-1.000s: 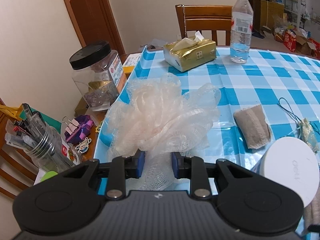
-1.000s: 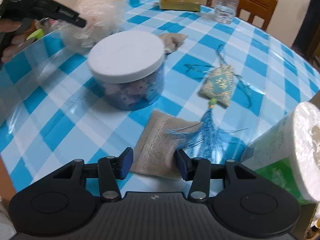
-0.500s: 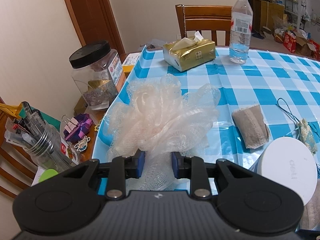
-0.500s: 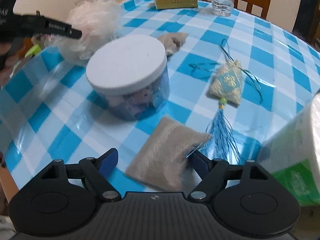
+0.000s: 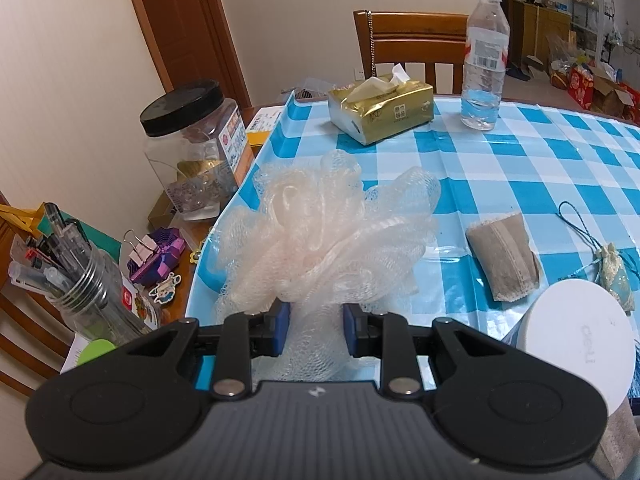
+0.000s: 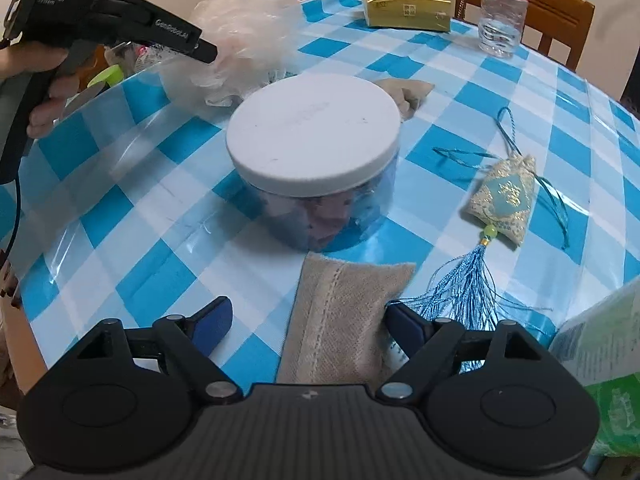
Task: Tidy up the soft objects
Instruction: 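Grasp the white bath puff with the left gripper while the right gripper grasps the beige pouch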
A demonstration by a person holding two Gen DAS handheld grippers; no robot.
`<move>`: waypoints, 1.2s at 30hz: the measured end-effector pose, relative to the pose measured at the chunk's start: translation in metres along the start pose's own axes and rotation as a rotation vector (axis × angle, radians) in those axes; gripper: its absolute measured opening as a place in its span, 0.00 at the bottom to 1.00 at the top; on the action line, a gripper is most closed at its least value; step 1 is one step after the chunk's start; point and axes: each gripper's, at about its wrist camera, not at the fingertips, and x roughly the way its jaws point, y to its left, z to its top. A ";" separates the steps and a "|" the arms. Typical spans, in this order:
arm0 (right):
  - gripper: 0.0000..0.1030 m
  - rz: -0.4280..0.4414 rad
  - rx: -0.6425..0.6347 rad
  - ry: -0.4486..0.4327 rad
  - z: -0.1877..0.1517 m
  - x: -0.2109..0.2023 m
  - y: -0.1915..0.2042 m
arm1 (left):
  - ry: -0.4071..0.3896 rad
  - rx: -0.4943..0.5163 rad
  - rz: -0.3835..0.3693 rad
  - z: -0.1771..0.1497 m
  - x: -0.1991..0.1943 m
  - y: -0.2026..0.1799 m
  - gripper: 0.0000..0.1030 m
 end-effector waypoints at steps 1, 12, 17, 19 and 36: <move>0.84 -0.003 -0.006 0.000 0.001 0.000 0.002 | 0.000 -0.001 0.001 0.000 0.000 0.000 0.25; 0.84 0.032 -0.179 0.036 -0.009 -0.009 0.028 | -0.002 -0.002 -0.001 0.000 0.000 0.000 0.25; 0.73 -0.018 -0.110 0.021 0.000 0.003 0.021 | -0.002 -0.003 0.000 0.000 0.000 0.000 0.26; 0.69 -0.047 -0.117 0.021 0.000 0.006 0.022 | -0.002 -0.002 0.000 0.000 -0.001 0.000 0.27; 0.56 -0.059 -0.108 0.006 0.000 0.004 0.017 | -0.045 0.039 0.039 0.017 0.016 0.008 0.83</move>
